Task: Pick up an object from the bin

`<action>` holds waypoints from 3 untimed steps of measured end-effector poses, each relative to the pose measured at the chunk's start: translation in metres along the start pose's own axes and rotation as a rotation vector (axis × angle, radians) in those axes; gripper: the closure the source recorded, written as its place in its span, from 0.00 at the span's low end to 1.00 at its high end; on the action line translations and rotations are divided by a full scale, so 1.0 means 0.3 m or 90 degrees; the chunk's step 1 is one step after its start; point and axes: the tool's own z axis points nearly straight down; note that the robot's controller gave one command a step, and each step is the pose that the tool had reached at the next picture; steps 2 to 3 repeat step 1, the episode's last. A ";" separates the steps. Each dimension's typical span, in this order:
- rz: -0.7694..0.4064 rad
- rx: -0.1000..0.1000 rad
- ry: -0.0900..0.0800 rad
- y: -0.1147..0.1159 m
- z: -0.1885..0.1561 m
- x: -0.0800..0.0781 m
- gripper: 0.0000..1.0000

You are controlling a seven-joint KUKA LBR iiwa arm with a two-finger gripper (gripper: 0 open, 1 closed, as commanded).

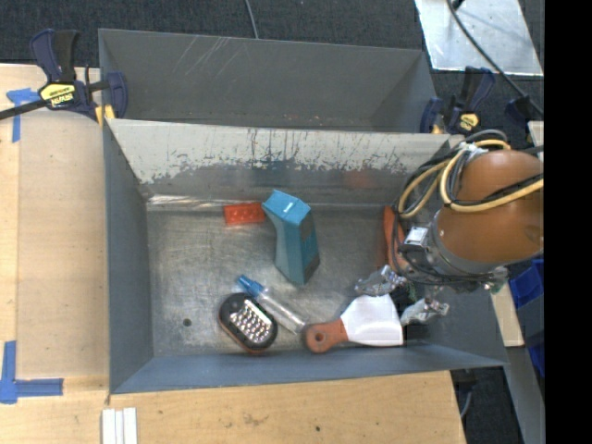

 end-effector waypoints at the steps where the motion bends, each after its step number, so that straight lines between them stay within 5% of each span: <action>1: 0.000 0.000 0.000 0.000 -0.052 -0.001 1.00; 3: 0.000 0.000 0.000 0.000 -0.052 -0.001 1.00</action>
Offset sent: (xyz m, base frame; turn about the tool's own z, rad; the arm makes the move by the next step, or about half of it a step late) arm 0.0001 0.0001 0.0491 0.0000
